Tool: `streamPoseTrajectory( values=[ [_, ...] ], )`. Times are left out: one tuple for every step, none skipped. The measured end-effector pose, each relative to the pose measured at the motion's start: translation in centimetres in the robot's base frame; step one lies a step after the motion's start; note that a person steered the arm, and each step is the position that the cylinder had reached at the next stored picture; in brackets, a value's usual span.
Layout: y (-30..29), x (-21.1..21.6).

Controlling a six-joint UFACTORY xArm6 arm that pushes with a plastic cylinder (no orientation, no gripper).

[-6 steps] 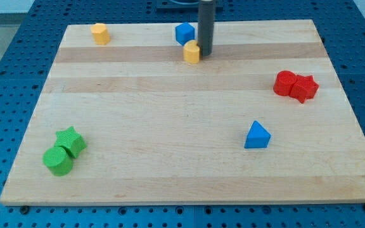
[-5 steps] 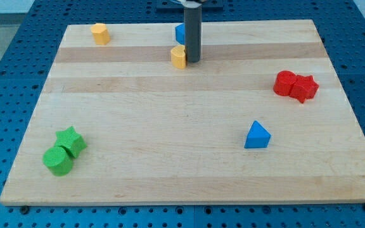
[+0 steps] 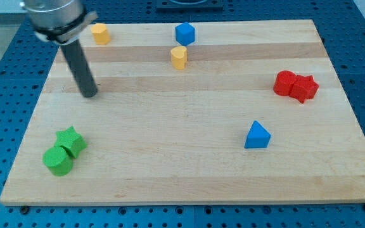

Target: Move the green circle to the bottom side of the green star

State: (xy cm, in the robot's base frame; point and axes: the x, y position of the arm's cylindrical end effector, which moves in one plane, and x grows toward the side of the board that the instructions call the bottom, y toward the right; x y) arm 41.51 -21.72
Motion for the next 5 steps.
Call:
streamPoseTrajectory(
  values=[
    [-3.1, 2.5],
    [-4.6, 5.3],
    [-5.0, 9.1],
    [-5.0, 13.0],
    [-4.2, 15.2]
  ],
)
